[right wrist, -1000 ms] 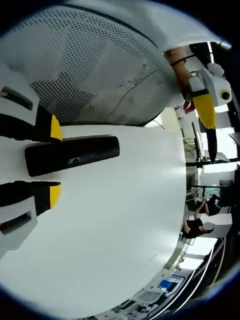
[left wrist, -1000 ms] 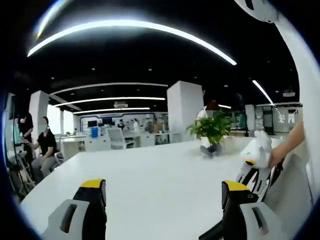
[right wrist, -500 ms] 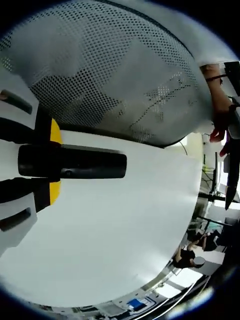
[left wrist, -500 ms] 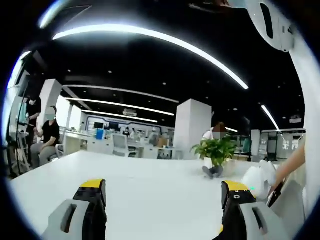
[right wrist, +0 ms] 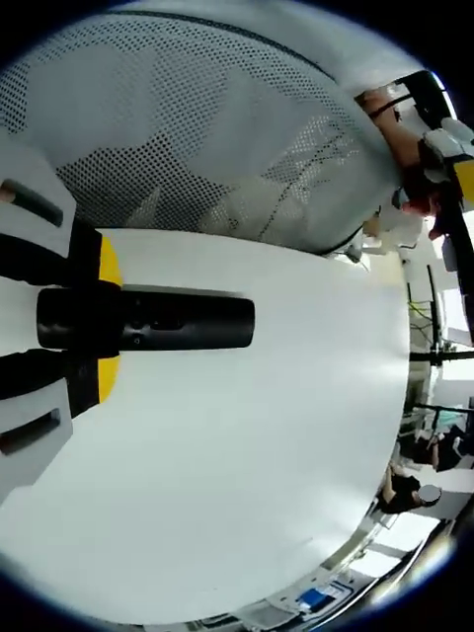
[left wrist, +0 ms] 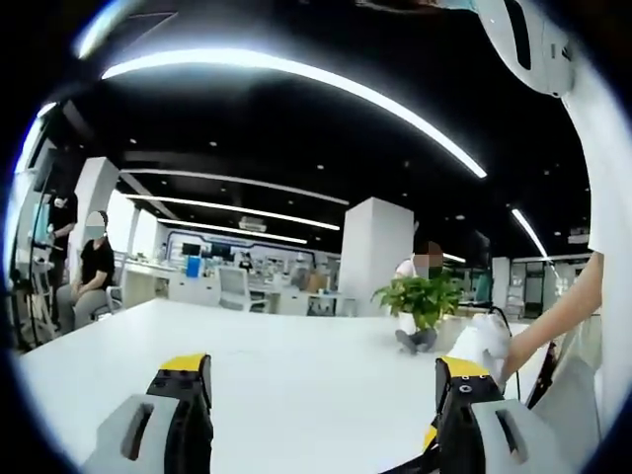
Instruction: Press the specified remote control buttons in sequence, fully releasing each button before pressing the next.
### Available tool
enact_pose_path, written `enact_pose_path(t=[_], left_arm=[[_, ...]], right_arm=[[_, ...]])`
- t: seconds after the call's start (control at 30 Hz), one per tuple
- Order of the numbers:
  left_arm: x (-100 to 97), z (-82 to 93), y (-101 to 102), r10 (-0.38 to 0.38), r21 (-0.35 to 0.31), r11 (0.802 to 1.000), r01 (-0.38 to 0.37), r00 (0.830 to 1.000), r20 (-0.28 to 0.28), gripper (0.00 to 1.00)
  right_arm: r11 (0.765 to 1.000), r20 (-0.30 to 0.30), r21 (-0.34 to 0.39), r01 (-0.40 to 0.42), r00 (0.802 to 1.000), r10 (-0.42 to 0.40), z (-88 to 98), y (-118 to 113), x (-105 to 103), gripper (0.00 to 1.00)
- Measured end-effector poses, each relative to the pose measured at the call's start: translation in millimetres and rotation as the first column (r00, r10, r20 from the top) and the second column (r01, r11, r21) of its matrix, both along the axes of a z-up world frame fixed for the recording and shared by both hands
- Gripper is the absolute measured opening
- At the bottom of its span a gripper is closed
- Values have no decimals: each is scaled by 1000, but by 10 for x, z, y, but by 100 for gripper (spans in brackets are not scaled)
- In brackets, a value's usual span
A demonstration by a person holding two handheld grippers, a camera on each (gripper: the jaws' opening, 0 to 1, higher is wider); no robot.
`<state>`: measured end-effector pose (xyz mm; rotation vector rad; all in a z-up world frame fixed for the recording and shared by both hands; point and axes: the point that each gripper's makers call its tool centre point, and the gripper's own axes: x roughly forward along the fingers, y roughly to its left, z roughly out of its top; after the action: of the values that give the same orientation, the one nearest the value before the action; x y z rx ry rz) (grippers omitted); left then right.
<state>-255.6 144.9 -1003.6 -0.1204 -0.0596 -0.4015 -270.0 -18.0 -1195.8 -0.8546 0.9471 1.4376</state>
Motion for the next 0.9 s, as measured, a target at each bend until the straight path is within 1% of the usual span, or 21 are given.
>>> enact_pose_path(t=[0.07,0.13,0.2,0.37,0.43,0.5,0.57,0.63,0.77,0.83,0.9], left_arm=[[-3,-5,-13,-6,7,1000,6,1000,-2,98],[-16,-3,-60,-29,6,1000,29,1000,-2,98],[-10,-45,-68,-25,39,999,25,1000,-17,98],[-8,-71,-79,-35,43,998,36,999,-25,98],[-8,-75,-79,-33,52,998,34,999,-23,98],[-8,-81,-67,-24,69,997,25,1000,-21,98],[-6,-80,-70,-27,67,997,28,999,-18,98],[6,-132,-73,-31,64,997,34,998,-46,98],[3,-152,-90,-37,80,996,41,998,-49,98],[4,-162,-85,-35,83,996,40,998,-53,97],[3,-170,-86,-37,80,996,42,998,-58,97]], right_arm=[[1000,13,-11,-5,1000,6,1,-7,77,21],[1000,12,-19,-4,1000,4,3,-18,156,21],[1000,10,-25,1,1000,0,2,-27,221,21],[999,27,-50,8,1000,-6,-3,-84,442,21],[999,26,-53,10,1000,-9,-2,-98,509,21],[999,9,-50,17,1000,-17,1,-100,578,20],[998,3,-52,18,1000,-18,0,-99,658,20],[998,1,-58,17,1000,-17,-1,-100,740,20],[997,3,-72,8,1000,-7,-3,-119,882,20],[995,10,-98,-7,1000,8,-4,-145,989,20],[991,33,-131,-33,999,38,-12,-177,1100,20]])
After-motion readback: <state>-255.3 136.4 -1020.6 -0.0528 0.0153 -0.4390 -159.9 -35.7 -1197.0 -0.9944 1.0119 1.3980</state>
